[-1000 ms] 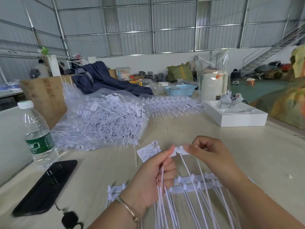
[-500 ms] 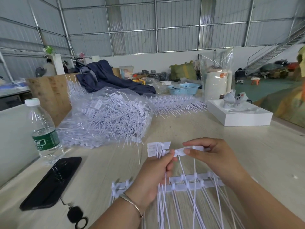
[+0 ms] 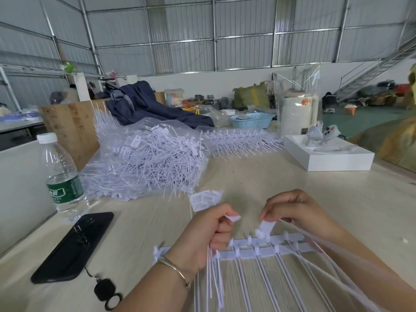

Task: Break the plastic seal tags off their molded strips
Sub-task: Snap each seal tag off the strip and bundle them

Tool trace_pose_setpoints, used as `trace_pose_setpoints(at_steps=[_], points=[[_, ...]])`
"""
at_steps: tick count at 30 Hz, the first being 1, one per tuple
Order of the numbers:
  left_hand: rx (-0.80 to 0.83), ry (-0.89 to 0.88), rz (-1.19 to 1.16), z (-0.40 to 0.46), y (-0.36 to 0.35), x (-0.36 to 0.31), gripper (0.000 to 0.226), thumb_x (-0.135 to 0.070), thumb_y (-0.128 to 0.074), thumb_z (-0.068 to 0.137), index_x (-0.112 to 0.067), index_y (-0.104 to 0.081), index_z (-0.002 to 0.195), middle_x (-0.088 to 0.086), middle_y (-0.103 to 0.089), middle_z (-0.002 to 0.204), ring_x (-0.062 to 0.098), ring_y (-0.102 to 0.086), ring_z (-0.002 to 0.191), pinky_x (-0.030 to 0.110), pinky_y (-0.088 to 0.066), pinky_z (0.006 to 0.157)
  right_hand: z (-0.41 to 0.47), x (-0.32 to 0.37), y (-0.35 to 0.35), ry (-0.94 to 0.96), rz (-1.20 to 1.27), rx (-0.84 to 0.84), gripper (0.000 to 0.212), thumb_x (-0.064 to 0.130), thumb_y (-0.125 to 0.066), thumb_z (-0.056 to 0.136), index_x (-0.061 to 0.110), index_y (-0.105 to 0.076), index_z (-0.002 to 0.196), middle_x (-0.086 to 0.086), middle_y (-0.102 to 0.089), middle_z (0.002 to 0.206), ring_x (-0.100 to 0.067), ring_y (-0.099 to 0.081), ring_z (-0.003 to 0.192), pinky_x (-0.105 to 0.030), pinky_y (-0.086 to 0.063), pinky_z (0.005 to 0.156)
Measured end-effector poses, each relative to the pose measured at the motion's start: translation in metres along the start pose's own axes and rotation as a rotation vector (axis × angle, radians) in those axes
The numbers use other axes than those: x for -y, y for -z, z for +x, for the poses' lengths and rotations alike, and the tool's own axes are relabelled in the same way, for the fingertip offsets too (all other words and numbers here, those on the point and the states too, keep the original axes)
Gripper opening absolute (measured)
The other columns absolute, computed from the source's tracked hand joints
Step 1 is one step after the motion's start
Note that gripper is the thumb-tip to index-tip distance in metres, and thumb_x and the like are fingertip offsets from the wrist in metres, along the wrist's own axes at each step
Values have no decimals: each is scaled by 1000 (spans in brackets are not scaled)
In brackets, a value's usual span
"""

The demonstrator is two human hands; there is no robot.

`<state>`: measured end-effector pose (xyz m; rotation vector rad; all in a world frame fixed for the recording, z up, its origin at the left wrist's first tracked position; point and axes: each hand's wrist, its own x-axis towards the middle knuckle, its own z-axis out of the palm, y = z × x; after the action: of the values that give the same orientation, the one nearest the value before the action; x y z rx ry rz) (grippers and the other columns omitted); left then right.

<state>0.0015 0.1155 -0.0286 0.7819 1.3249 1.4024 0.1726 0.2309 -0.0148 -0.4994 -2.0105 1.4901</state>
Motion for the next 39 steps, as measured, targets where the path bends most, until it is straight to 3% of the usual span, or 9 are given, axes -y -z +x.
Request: trace_pose_setpoints(at_steps=[4, 9, 15, 19, 22, 26, 29, 32, 39], points=[[-120, -27, -185, 10, 17, -1, 35, -13, -62, 84, -23, -38, 61, -7, -24, 53, 5, -15, 38, 17, -12, 33, 0, 1, 8, 31, 55, -115, 19, 15, -81, 50, 8, -77, 67, -2, -64, 58, -6, -51, 56, -12, -39, 56], [24, -19, -171, 7, 5, 4, 34, -15, -77, 73, -21, -43, 68, -8, -28, 52, 3, -22, 38, 14, -21, 32, 2, -4, 3, 70, 33, -228, 34, 36, -74, 62, 12, -72, 86, 7, -42, 61, -5, -41, 57, -13, -33, 57], [-9, 53, -164, 6, -1, 6, 47, -54, -59, 83, -24, -32, 59, -6, -23, 56, 5, -18, 41, 15, -18, 32, 2, -2, -5, 145, -63, -156, 19, 28, -69, 80, 11, -65, 88, 0, -50, 66, -12, -40, 60, -24, -35, 60], [-26, 19, -166, 7, -3, 8, 45, -60, -60, 80, -23, -47, 59, -5, -29, 58, 5, -20, 40, 15, -18, 33, 2, -4, -9, 160, -147, -82, 9, 18, -70, 84, 10, -67, 83, 2, -50, 65, -11, -42, 60, -18, -36, 57], [-1, -31, -48, 5, -5, 8, 34, -50, -72, 76, -23, -61, 59, -6, -24, 58, 6, -18, 42, 16, -17, 36, 3, -8, -9, 167, -308, -100, 9, 13, -72, 85, 12, -66, 77, 9, -49, 62, -6, -41, 57, -15, -33, 55], [-28, -34, -65, 3, -4, 9, 10, -20, -73, 83, -10, -73, 86, -8, -23, 53, 5, -19, 39, 17, -15, 37, 2, -7, -9, 149, -338, -134, 16, 15, -75, 82, 11, -65, 71, 9, -48, 58, -6, -39, 53, -14, -31, 52], [-13, -55, -145, 3, -4, 7, 8, -16, -70, 84, -12, -71, 76, -7, -24, 51, 4, -17, 37, 17, -13, 36, 1, -5, -7, 132, -318, -138, 22, 22, -73, 84, 5, -64, 72, -2, -44, 61, -11, -36, 57, -22, -29, 55], [18, -101, -198, 0, -7, 5, 23, -16, -70, 81, -18, -70, 58, -8, -21, 50, 3, -16, 36, 17, -11, 36, -2, 0, -8, 110, -193, -114, 22, 23, -71, 84, 5, -65, 72, -4, -45, 63, -17, -39, 62, -27, -33, 61], [219, -20, -366, -4, -6, 4, 30, -15, -67, 85, -17, -65, 55, -7, -24, 54, 2, -20, 36, 14, -14, 34, -4, 4, -11, 134, 28, 3, 20, 27, -67, 77, 8, -63, 72, 2, -52, 59, -9, -48, 59, -14, -41, 62]])
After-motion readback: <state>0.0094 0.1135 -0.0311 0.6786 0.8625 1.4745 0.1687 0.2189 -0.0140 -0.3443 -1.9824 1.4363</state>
